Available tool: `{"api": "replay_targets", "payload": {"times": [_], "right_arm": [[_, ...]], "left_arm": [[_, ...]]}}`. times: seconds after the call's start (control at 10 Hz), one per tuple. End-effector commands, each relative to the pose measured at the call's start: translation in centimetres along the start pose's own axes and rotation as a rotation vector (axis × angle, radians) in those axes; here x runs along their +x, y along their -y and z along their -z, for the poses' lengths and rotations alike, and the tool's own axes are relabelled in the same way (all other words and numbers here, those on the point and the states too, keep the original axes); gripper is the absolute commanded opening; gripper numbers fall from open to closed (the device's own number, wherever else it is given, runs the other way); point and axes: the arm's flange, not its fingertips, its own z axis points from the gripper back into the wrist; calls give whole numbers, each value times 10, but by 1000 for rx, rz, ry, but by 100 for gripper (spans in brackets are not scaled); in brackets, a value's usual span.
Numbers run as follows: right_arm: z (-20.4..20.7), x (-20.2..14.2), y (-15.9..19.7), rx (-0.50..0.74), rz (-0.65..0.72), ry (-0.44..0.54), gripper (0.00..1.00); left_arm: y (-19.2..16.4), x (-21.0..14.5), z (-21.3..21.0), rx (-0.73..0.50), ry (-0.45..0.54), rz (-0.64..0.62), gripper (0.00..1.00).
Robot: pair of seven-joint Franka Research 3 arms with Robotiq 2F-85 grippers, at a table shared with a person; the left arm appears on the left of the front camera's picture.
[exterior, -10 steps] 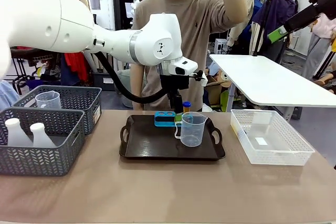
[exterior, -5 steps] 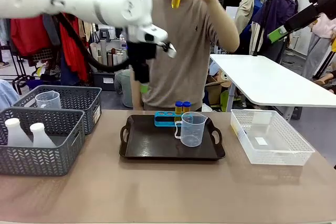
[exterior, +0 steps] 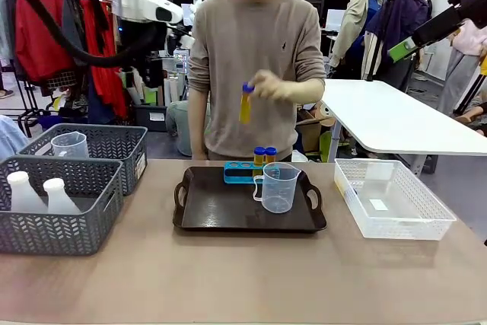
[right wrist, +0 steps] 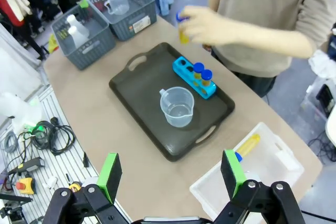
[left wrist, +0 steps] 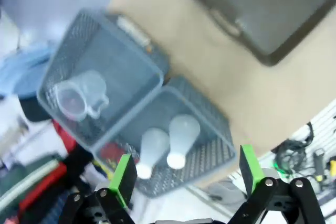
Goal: Prepare the laboratory tools.
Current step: Pick up one Small flask and place it on the Handle tray.
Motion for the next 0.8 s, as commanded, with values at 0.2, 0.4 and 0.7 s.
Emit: {"api": "replay_targets", "payload": {"times": [0.2,0.4,0.7], "right_arm": [[0,2,0,17,-7,23,100],[0,2,0,17,-7,23,100],[0,2,0,17,-7,23,100]], "left_arm": [[1,-80,2,49,-55,-391,100],[-16,-134,22,-53,-23,-519,100],[-36,-170,61,-99,15,-496,100]]}}
